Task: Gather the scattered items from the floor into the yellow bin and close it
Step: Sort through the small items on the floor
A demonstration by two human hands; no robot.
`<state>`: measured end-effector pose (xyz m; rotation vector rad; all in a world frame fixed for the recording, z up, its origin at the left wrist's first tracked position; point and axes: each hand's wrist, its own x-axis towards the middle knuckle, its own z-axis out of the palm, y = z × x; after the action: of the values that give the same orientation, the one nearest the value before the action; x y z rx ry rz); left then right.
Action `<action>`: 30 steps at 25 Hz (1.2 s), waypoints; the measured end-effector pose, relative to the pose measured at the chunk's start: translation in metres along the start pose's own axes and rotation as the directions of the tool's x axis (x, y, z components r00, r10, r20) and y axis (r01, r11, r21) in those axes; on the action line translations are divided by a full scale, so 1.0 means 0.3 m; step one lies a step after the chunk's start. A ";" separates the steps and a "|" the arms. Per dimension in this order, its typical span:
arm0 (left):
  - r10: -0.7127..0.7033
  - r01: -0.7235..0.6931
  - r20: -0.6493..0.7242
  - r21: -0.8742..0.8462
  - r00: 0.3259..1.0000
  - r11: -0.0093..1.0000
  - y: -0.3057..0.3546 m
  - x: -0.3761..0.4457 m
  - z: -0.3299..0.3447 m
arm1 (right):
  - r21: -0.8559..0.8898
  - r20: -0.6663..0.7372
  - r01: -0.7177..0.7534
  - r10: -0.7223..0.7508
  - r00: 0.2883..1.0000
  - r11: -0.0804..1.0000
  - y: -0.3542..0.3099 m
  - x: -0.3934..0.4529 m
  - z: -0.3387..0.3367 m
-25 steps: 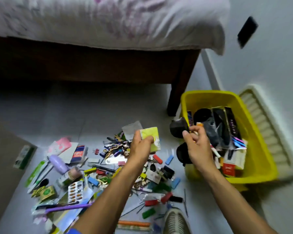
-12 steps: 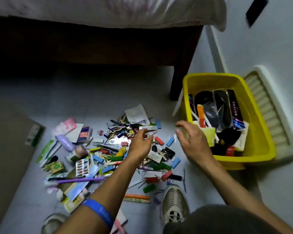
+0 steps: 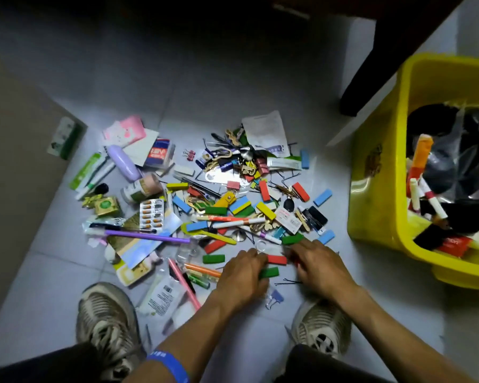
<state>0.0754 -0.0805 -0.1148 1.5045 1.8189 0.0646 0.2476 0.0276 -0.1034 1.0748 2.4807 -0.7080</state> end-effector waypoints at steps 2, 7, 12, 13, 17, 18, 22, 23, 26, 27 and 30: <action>0.067 -0.068 0.012 0.115 0.998 0.991 0.022 0.010 0.043 | -0.061 -0.026 0.018 -0.020 0.999 0.998 0.031 -0.025 0.042; -0.006 0.003 -0.059 -0.047 0.998 0.999 0.042 0.024 0.020 | -0.109 -0.069 -0.042 0.034 0.997 0.993 0.062 -0.014 0.040; -0.137 0.118 -0.026 -0.366 0.990 0.923 0.063 0.038 -0.017 | 0.391 -0.157 -0.167 0.244 0.957 0.905 0.051 -0.009 0.011; -0.148 0.127 -0.025 -0.381 0.989 0.916 0.078 0.055 -0.017 | 0.446 -0.163 -0.179 0.277 0.947 0.877 0.050 -0.008 0.007; -0.088 0.091 0.033 -0.106 0.996 0.990 0.121 0.101 -0.011 | 0.153 -0.123 -0.127 0.146 0.982 0.980 0.031 0.042 -0.007; -0.076 0.078 0.080 -0.019 0.994 0.997 0.116 0.102 -0.006 | 0.072 -0.119 -0.086 0.094 0.988 0.994 0.023 0.059 -0.005; -0.081 0.080 -0.042 -0.023 0.996 0.997 0.076 0.086 0.006 | -0.088 -0.157 -0.032 0.018 0.987 0.996 0.020 0.091 0.018; -0.109 0.100 -0.076 -0.122 0.991 0.988 0.062 0.077 0.004 | -0.131 -0.173 -0.025 0.002 0.985 0.991 0.018 0.090 0.032; -0.250 0.197 -0.058 -0.455 0.967 0.868 0.011 0.032 -0.018 | -0.259 -0.120 0.022 -0.055 0.991 0.966 -0.022 0.089 0.063; -0.302 0.234 -0.043 -0.530 0.952 0.815 -0.008 0.015 -0.031 | -0.265 -0.094 0.034 -0.061 0.994 0.964 -0.034 0.092 0.069; -0.462 0.310 0.065 -0.822 0.885 0.478 -0.074 -0.030 -0.066 | -0.095 -0.116 -0.029 0.018 0.993 0.995 -0.056 0.099 0.067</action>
<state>0.0459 -0.0868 -0.1070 0.3967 1.8103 0.7387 0.2180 0.0234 -0.1293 1.1363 2.5657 -0.5266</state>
